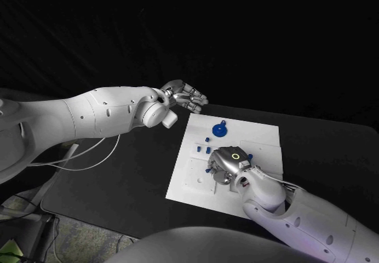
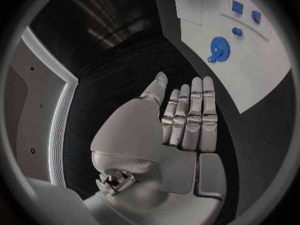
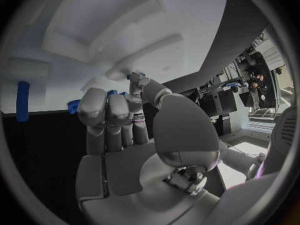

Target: Assemble the parts on the task board

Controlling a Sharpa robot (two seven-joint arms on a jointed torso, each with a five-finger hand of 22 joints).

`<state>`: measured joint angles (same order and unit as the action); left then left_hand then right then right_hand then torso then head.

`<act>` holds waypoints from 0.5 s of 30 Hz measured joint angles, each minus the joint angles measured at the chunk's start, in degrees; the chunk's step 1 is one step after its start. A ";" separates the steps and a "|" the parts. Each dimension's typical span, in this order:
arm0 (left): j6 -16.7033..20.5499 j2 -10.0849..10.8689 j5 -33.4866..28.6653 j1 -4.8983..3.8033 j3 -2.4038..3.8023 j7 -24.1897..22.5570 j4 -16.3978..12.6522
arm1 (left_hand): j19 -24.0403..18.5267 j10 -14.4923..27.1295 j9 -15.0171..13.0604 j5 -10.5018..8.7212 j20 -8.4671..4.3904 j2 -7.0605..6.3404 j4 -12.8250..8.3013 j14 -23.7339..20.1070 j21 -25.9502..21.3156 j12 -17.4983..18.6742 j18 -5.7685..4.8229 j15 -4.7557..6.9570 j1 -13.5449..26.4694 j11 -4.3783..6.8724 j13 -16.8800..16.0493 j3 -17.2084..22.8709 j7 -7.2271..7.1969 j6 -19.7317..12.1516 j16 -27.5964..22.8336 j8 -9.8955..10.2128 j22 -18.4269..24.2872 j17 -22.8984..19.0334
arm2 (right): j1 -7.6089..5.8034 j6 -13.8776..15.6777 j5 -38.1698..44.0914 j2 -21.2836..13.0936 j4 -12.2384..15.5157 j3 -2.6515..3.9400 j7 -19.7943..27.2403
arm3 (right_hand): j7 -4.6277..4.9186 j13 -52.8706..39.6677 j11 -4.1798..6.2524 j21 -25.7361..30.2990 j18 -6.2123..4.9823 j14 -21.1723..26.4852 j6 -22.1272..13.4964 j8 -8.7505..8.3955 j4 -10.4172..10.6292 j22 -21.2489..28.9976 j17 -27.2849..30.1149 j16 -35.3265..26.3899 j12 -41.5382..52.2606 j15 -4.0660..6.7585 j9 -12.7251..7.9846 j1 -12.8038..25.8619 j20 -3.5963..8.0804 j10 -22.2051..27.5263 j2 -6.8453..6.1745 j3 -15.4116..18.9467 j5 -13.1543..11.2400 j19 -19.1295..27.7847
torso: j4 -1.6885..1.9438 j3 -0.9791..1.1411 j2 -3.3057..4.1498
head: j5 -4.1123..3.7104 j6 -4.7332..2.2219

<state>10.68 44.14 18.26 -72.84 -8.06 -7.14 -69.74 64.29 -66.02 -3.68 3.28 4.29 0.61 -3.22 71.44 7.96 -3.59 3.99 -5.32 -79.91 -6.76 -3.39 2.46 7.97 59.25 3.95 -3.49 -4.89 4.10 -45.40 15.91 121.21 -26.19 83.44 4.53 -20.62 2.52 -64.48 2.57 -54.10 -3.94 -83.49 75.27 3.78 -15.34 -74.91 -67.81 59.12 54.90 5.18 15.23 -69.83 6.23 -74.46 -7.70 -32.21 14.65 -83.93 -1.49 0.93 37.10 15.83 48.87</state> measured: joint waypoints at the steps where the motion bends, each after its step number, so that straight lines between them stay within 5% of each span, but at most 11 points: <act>1: 0.00 0.06 0.00 0.00 0.00 0.01 -0.04 | 0.00 0.00 0.00 0.00 0.00 0.00 0.00 0.00 0.00 0.00 0.00 0.00 0.00 0.00 0.00 0.00 0.00 0.00 0.00 0.00 0.00 0.00 | 0.00 0.08 -0.06 -0.09 0.07 0.00 -0.07 | 0.00 0.00 0.00 0.00 0.00 0.00 0.00 0.00 0.00 0.00 0.00 0.00 0.00 0.00 0.00 0.00 0.00 0.00 0.00 0.00 0.00 0.00 | 0.00 0.01 -0.01 | 0.01 0.00; 11: 0.00 0.31 0.00 0.00 -0.01 0.10 -0.26 | 0.00 0.00 0.00 0.00 0.00 0.00 0.00 0.00 0.00 0.00 0.00 0.00 0.00 0.00 0.00 0.00 0.00 0.00 0.00 0.00 0.00 0.00 | 0.01 0.82 -0.98 -0.74 0.53 0.00 -0.42 | 0.00 -0.05 0.00 0.00 0.00 0.00 -0.01 0.00 0.16 0.00 0.06 -0.62 -0.60 0.00 -0.04 -0.10 0.00 0.00 -0.10 -0.15 -0.44 0.00 | 0.00 0.01 -0.01 | 0.02 -0.04; 15: 0.01 0.36 0.00 0.00 -0.01 0.14 -0.27 | 0.00 0.00 0.00 0.00 0.00 0.00 0.00 0.00 0.00 0.00 0.00 0.00 0.00 0.00 0.00 0.00 0.00 0.00 0.00 0.00 -0.01 0.00 | 0.01 1.27 -1.83 -1.26 1.05 0.03 -0.09 | 0.44 1.48 -0.16 1.38 0.00 0.00 -2.55 -0.01 -0.03 0.00 0.94 -2.02 -3.01 0.00 -1.14 -0.32 0.00 1.06 -1.75 0.04 0.40 0.00 | 0.00 0.01 -0.01 | 0.10 -0.05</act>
<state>10.70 44.50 18.26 -72.84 -8.07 -7.00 -70.01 64.29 -66.02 -3.68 3.28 4.29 0.61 -3.22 71.44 7.96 -3.59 3.99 -5.32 -79.91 -6.76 -3.39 2.46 7.97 59.25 3.95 -3.49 -4.90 4.10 -45.39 17.18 119.38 -27.45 84.49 4.56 -20.71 2.96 -63.00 2.41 -52.72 -3.94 -83.49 72.72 3.77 -15.37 -74.91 -66.87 57.10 51.90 5.18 14.09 -70.16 6.23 -73.40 -9.45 -32.17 15.05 -83.93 -1.49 0.94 37.08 15.93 48.82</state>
